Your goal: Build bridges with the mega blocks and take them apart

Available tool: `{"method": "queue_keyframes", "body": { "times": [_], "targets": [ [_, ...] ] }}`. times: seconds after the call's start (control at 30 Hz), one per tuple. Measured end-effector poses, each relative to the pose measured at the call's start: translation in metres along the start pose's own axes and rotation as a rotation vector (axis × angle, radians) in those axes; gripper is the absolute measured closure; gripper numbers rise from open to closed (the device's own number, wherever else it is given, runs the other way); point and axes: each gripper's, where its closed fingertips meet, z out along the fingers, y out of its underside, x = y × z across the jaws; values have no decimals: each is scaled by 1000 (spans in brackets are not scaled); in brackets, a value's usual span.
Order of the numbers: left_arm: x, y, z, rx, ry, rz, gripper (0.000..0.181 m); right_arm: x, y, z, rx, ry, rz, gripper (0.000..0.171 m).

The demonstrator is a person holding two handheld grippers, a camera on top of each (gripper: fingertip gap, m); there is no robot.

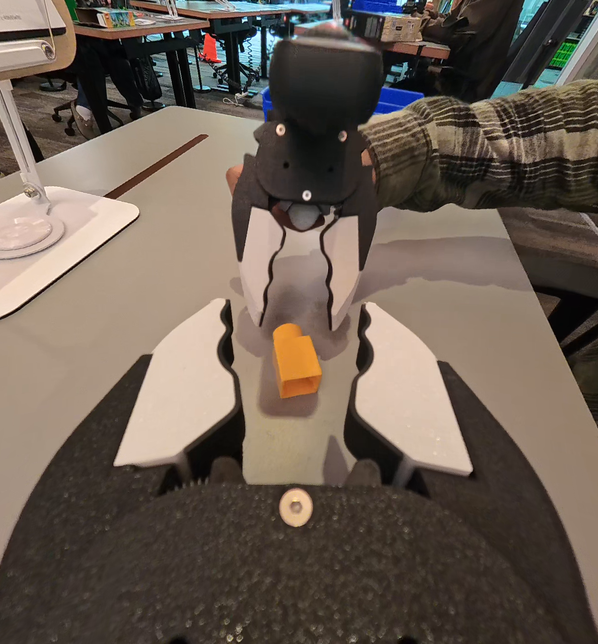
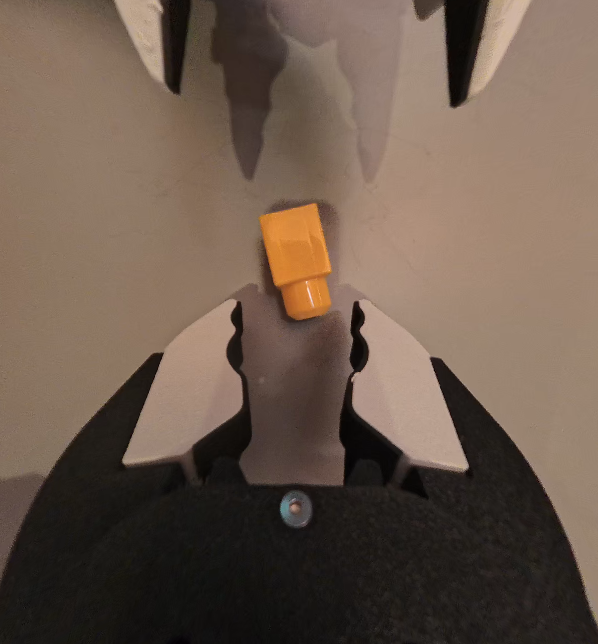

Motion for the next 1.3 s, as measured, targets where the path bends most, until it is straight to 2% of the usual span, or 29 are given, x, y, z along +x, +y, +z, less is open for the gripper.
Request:
{"method": "queue_keyframes", "body": {
  "times": [0.03, 0.2, 0.3, 0.43, 0.53, 0.67, 0.77, 0.9, 1.03, 1.17, 1.3],
  "targets": [
    [-1, 0, 0, 1, -1, -2, 112, 0, 0, 4, -9, -11, -5, 112],
    [-4, 0, -4, 9, -11, -9, 112, 1, 2, 18, -40, -47, -19, 119],
    [-5, -1, -5, 12, -16, -10, 112, 4, 2, 23, -43, -52, -22, 142],
    [-6, 0, -5, 11, -18, -12, 113, 8, 3, 21, -45, -27, -11, 143],
    [-7, 1, -5, 10, -22, -14, 113, 9, 5, 0, -21, 5, 33, 143],
    [-6, 4, -3, -2, -24, -13, 113, 11, 24, -67, -6, 114, 123, 143],
    [-2, 1, -1, 5, -13, -5, 114, 9, 68, -142, -61, 240, 241, 143],
    [2, -2, 1, 7, -1, 3, 115, -5, 152, -250, -159, 442, 467, 143],
    [5, -4, 3, 8, 8, 9, 115, -31, 243, -328, -172, 610, 751, 143],
    [7, -2, 7, -1, 18, 8, 116, -65, 333, -350, -225, 694, 1024, 143],
    [7, 3, 11, -21, 26, 0, 116, -95, 394, -332, -301, 681, 1206, 142]
  ]
}}
